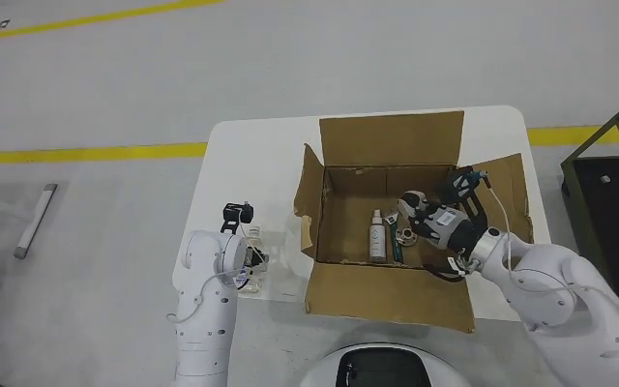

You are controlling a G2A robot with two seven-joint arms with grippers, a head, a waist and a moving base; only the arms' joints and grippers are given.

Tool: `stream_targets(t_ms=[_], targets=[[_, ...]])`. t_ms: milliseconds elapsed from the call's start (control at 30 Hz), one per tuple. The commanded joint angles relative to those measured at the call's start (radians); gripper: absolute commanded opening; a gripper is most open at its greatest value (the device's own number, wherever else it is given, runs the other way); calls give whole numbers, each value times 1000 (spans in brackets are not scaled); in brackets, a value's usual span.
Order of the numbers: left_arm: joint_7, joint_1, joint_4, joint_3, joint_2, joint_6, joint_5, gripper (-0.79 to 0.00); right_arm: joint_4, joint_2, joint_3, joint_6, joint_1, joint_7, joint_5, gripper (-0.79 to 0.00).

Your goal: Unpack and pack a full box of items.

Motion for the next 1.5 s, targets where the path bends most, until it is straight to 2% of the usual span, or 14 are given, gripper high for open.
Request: stream_targets(t_ms=[0,133,167,300,400,500,567,700,833,1167,1300,1433,1467], targets=[[0,0,0,0,0,0,0,0,0,0,0,0,0,0,0,-785],[0,0,0,0,0,0,0,0,2,0,-3,7,-5,-9,-6,-785],[0,0,0,0,0,0,0,0,7,-1,-2,39,-6,-15,-22,-785],[0,0,0,0,0,0,0,0,9,-11,-78,219,24,-18,-181,-785],[0,0,0,0,0,0,0,0,33,-28,-174,340,71,-5,-214,-785],[0,0,0,0,0,0,0,0,90,-49,-261,522,137,47,-259,-785],[0,0,0,0,0,0,0,0,141,-64,-329,659,189,94,-344,-785],[0,0,0,0,0,0,0,0,228,-98,-449,765,292,163,-400,-785],[0,0,0,0,0,0,0,0,321,-133,-510,862,369,176,-386,-785],[0,0,0,0,0,0,0,0,333,-138,-517,867,378,174,-382,-785],[0,0,0,0,0,0,0,0,319,-135,-501,819,346,169,-380,-785],[0,0,0,0,0,0,0,0,315,-136,-514,813,340,239,-443,-785],[0,0,0,0,0,0,0,0,322,-137,-527,814,344,260,-470,-699]])
